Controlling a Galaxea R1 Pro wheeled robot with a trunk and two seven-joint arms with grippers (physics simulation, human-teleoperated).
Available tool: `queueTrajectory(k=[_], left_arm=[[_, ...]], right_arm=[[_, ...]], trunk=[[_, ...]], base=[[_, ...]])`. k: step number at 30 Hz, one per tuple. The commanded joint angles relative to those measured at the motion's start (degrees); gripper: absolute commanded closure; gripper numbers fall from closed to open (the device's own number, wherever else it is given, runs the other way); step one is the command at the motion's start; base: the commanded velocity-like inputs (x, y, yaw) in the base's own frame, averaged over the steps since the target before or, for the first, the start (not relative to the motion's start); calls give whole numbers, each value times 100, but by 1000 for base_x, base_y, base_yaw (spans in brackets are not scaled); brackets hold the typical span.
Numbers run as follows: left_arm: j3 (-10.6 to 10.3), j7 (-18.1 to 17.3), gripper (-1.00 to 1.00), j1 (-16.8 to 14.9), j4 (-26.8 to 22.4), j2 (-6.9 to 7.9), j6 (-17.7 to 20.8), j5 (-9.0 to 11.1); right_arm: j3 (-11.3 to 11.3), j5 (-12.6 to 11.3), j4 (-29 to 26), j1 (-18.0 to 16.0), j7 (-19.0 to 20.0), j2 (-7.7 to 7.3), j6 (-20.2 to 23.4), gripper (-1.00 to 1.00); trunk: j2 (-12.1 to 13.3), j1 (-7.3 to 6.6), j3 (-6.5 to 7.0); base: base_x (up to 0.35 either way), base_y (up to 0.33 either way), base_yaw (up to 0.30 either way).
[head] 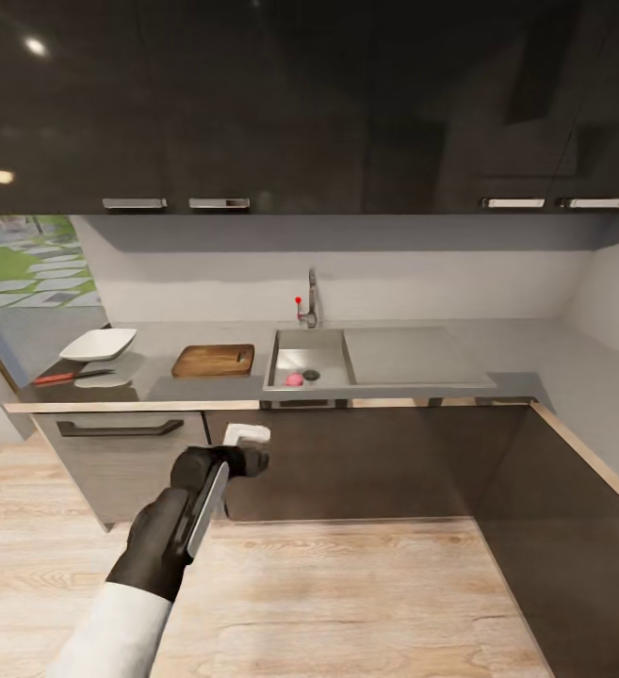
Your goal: In the kitchen, take the Vidalia onion out of the sink, dice it on the chopping board with the paring knife, put the diced onion into the bowl on the countertop, then place both the paring knife and the chopping board into the sink.
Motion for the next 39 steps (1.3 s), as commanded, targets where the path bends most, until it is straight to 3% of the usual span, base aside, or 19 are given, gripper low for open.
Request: queueTrajectory(k=[1,2,6,7,8,11,15,17,18,20,21,29,39], left_arm=[[-11,30,-100,-417,22,-30,120,1],[-11,30,-100,-522,39,-42,165,3],[-13,32,-100,-1606,546,-104,391,23],[-13,32,-100,-1743,640,-110,399,28],[-13,32,-100,-2165,971,-123,417,44],[-9,27,-100,-3014,1796,-157,430,120],[-6,14,-100,-3886,2834,-172,417,275],[-5,13,-100,-4498,3633,-179,396,455],[-5,14,-100,-4647,3828,-181,389,508],[-5,19,-100,-5266,4676,-200,316,784],[-5,21,-100,-5420,4918,-204,257,880],[-22,18,-100,-5676,5572,-218,29,1069],[-27,30,-100,-5691,5666,-208,36,1083]], right_arm=[[-25,62,-3,1,-22,6,-4,-100],[-26,61,-1,1,-22,6,-4,-100],[-28,59,6,1,-22,10,-4,-100],[-28,59,6,1,-22,11,-4,-100],[-28,58,7,1,-22,13,-4,-100],[-28,58,7,1,-22,15,-4,-100],[-26,58,13,1,-22,21,-4,-100],[-22,58,15,1,-22,23,-4,-100],[-23,58,15,1,-22,23,-4,-100],[-21,58,12,1,-22,23,-4,-100],[-20,58,10,1,-22,24,-4,-100],[-25,58,7,1,-22,24,-11,-100],[-26,58,7,1,-22,24,-12,-100]], trunk=[[-13,4,-9],[-13,4,-9],[-13,4,-9],[-13,4,-9],[-13,4,-9],[-13,4,-9],[-13,4,-9],[-13,4,-9],[-13,4,-9],[-13,4,-9],[-13,4,-9],[-13,4,-9],[-13,4,-9]], base=[[0,0,0],[0,0,0],[0,0,0],[0,0,0],[0,0,0],[0,0,0],[0,0,0],[0,0,0],[0,0,0],[0,0,0],[0,0,0],[0,0,0],[10,-3,0]])
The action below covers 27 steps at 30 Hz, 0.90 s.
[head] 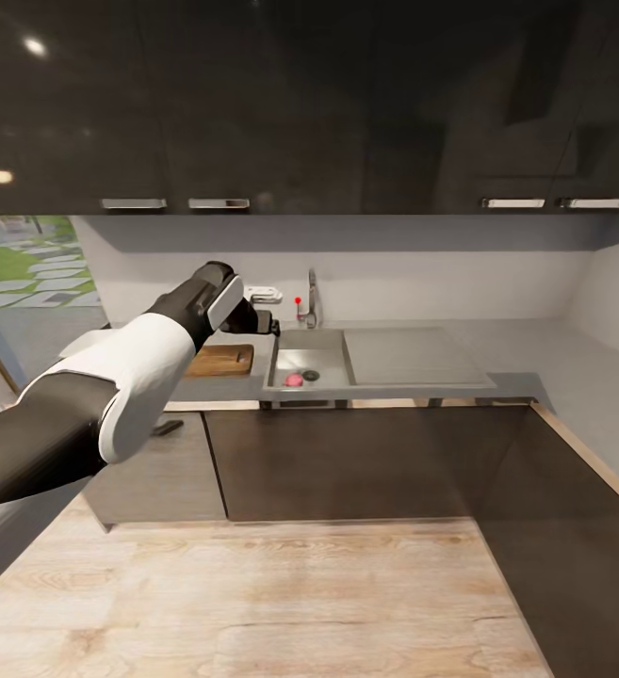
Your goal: In the kitchen, take the Vidalia onion out of the sink, dice it on the chopping board with the paring knife, put the diced onion into the bowl on the countertop, then place both the paring knife and the chopping board into the sink.
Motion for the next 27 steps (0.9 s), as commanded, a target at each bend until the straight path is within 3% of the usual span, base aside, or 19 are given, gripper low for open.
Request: queueTrajectory(k=[1,20,27], left_arm=[[-38,41,-100,-3,0,2,21,61],[-33,33,-100,37,151,11,6,60],[-32,33,-100,272,266,66,-23,39]], right_arm=[[-24,61,-8,1,-22,6,-4,-100],[-25,61,-8,1,-22,8,-9,-100],[-25,61,-8,1,-22,7,-13,-100]], trunk=[[-11,5,-11],[-11,5,-11],[-11,5,-11]], base=[[130,-86,0],[225,-185,0],[242,-203,0]])
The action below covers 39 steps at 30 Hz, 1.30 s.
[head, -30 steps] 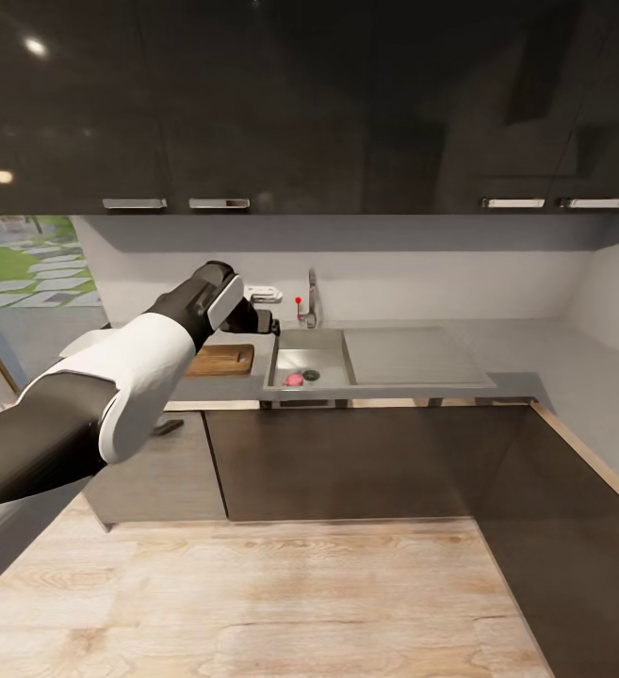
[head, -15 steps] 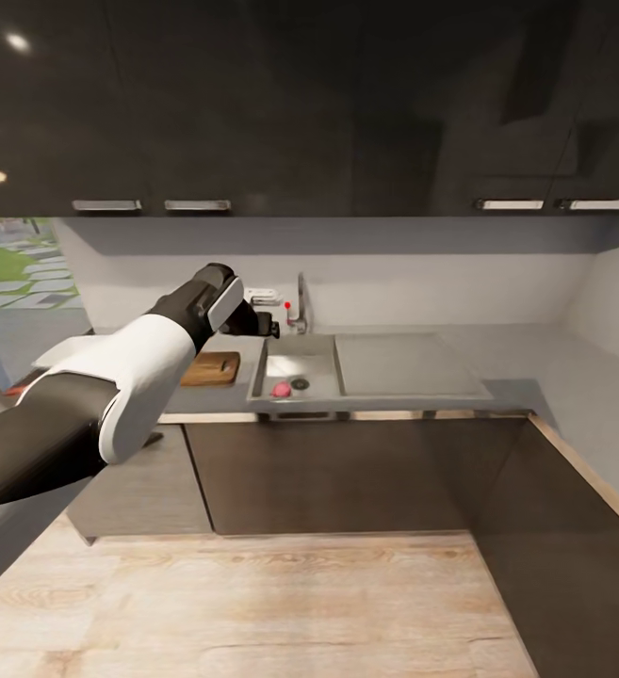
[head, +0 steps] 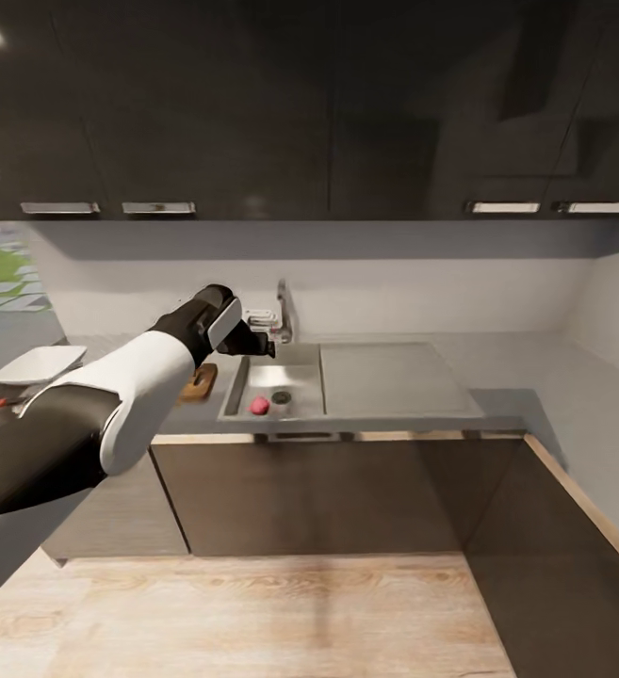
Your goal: In the kitchen, take the Vidalia onion out of the sink, dice it on the chopping board with the paring knife, put the diced onion into the bowl on the countertop, then place both the paring knife and the chopping board into the sink.
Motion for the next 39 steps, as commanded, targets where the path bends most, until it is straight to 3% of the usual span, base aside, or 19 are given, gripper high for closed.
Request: queueTrajectory(k=[1,15,26,32,39], left_arm=[[-35,39,-100,17,-3,4,19,62],[-35,42,-100,220,18,17,-131,62],[-35,71,-100,458,17,86,-135,59],[-35,349,-100,640,14,112,-136,59],[-34,433,-100,756,6,115,-136,59]], right_arm=[[-21,61,-7,0,-23,5,-4,-100],[-21,61,-7,0,-23,5,-4,-100],[-20,61,-7,0,-25,4,-3,-100],[-21,61,-7,0,-26,4,-1,-100],[-21,61,-7,0,-23,4,-3,-100]], trunk=[[-12,6,-11],[-12,6,-96],[-12,6,-194],[-12,6,-249],[-12,6,-313]], base=[[251,-203,0],[239,-173,0],[25,-10,0],[0,0,0],[3,0,0]])
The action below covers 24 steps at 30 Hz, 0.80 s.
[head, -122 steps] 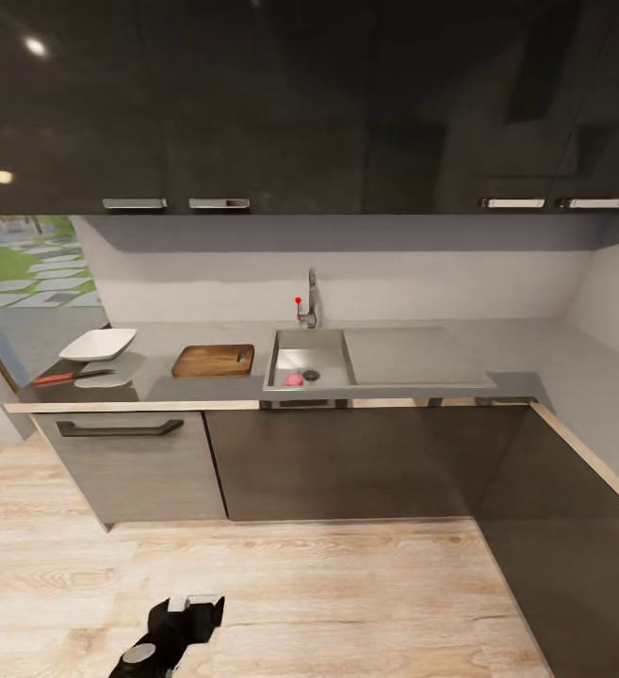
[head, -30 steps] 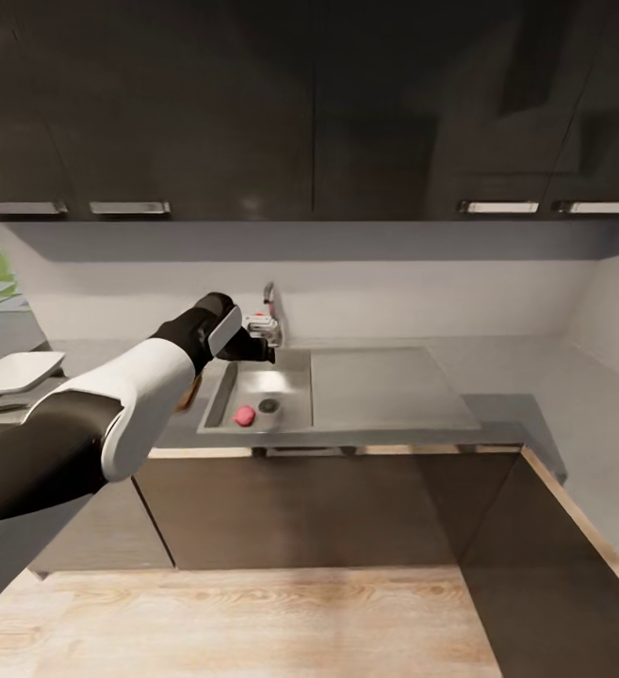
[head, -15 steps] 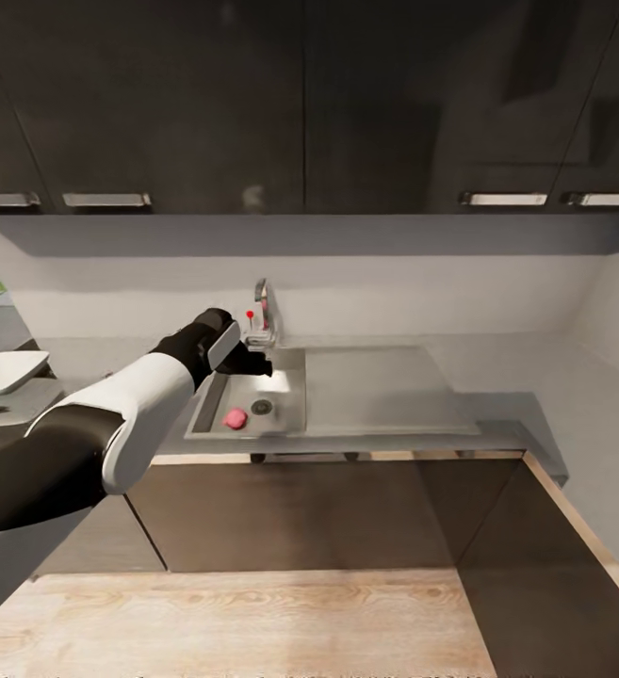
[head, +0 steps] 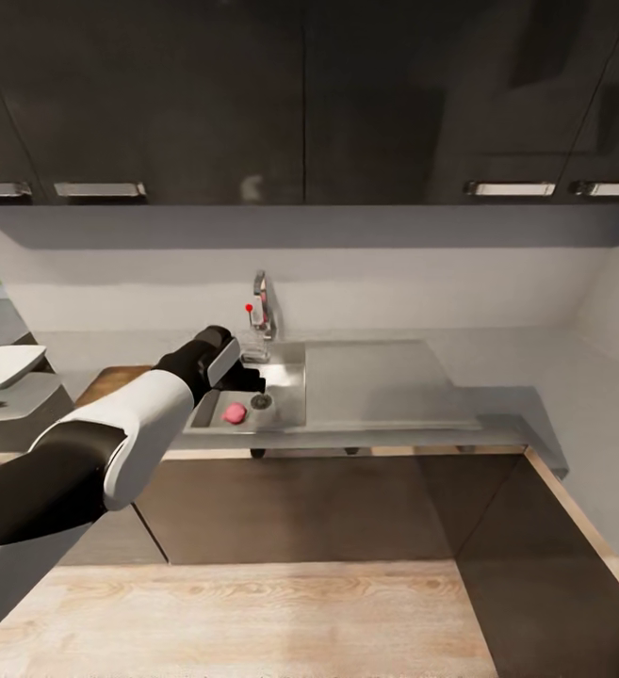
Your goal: In the kitchen, take the Vidalia onion out of the sink, dice it on the chopping board with the paring knife, put the diced onion into the bowl on the countertop, then place both the paring knife and the chopping board into the sink.
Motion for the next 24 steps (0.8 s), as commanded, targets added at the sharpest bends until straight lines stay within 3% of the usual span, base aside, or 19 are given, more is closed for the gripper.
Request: queueTrajectory(k=[1,15,24], left_arm=[[-33,45,-100,1,-6,-1,21,62],[-31,53,-100,35,7,-5,21,68],[-29,61,-100,114,19,-9,21,71]], right_arm=[[-23,61,-9,1,-22,6,-4,-100],[-23,61,-9,1,-21,10,-3,-100],[-23,61,-9,1,-22,8,-4,-100]], trunk=[[-12,3,-20],[-12,3,-147],[-12,3,-229]], base=[[38,0,0],[193,0,0],[87,0,0]])
